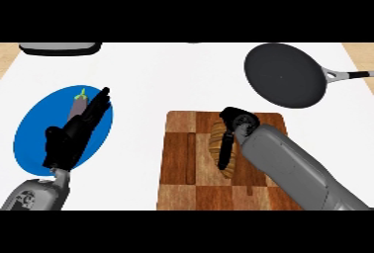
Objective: Pick the croissant from the cutting board and place it in the pan
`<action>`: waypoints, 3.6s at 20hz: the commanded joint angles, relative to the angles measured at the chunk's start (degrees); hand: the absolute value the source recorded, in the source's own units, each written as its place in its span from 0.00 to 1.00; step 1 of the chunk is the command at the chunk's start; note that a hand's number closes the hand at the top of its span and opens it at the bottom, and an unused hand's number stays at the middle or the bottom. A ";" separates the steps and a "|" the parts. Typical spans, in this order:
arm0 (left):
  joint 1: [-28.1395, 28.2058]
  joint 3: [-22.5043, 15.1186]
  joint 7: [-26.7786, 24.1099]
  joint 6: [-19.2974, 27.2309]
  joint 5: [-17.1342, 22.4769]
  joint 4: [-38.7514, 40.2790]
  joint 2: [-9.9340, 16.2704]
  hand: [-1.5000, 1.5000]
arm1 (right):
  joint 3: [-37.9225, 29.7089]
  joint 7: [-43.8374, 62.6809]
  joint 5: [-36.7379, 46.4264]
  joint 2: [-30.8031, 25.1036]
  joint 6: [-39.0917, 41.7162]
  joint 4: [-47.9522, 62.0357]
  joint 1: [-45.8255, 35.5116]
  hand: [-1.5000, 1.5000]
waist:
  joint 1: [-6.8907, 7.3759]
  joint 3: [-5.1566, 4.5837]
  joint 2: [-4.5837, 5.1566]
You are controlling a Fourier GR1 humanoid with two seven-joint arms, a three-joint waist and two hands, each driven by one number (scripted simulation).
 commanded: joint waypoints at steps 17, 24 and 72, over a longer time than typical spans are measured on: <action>-0.54 2.26 1.76 -1.65 -3.12 -1.55 -2.78 0.50 | -4.24 8.53 7.34 5.77 2.51 -5.71 -2.39 1.00 | 0.19 0.36 0.48; 3.81 2.53 1.46 -1.48 -1.74 -2.54 -2.95 0.50 | 2.32 -12.71 22.70 -4.38 -8.01 -33.37 1.40 1.00 | -2.21 0.52 -1.06; -2.62 5.92 0.75 -5.82 -7.35 1.05 -8.46 0.50 | -44.48 -84.74 30.20 -8.03 -47.29 42.29 -11.24 1.00 | 2.38 0.48 1.57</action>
